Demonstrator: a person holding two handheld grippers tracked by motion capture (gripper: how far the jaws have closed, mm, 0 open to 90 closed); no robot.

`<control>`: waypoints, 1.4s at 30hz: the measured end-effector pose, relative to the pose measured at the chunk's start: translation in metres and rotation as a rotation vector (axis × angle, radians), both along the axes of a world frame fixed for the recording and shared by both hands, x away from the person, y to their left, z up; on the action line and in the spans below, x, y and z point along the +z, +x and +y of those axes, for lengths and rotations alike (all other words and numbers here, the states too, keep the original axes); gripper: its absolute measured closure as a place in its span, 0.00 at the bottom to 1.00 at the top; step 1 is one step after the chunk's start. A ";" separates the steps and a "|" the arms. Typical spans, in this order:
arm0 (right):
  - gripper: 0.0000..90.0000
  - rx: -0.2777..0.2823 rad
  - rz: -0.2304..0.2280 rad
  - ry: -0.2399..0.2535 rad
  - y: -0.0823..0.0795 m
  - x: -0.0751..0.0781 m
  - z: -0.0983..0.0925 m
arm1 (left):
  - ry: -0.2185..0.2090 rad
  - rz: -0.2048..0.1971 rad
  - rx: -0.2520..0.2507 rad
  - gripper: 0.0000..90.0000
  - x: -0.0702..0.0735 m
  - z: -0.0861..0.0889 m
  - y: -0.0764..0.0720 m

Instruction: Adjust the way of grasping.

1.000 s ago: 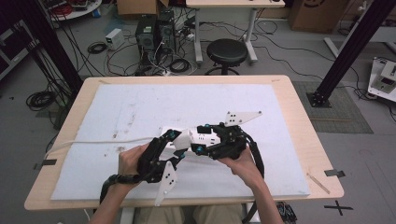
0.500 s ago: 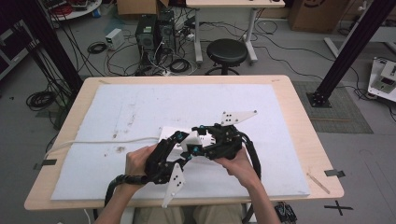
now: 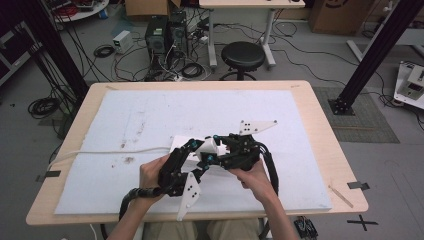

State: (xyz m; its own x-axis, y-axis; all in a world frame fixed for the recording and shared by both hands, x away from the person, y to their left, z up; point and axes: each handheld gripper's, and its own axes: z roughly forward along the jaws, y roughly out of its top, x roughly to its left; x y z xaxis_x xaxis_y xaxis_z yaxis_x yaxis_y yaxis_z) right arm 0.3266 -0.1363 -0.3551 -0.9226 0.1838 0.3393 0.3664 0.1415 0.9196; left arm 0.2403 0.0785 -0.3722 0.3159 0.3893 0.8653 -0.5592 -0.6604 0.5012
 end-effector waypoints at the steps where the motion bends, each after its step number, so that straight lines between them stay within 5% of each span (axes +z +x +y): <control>1: 0.40 0.001 -0.008 0.013 0.001 -0.001 0.000 | -0.002 0.002 -0.002 0.47 0.000 0.000 0.000; 42: 0.70 0.027 -0.026 0.047 -0.001 -0.005 0.000 | -0.035 0.020 -0.011 0.47 0.000 0.000 0.000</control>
State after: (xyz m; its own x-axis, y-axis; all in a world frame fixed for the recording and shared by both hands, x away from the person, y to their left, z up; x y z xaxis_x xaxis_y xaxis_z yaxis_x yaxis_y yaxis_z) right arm 0.3260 -0.1360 -0.3598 -0.9356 0.1428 0.3229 0.3390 0.1077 0.9346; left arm 0.2401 0.0783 -0.3723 0.3375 0.4153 0.8448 -0.5557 -0.6364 0.5349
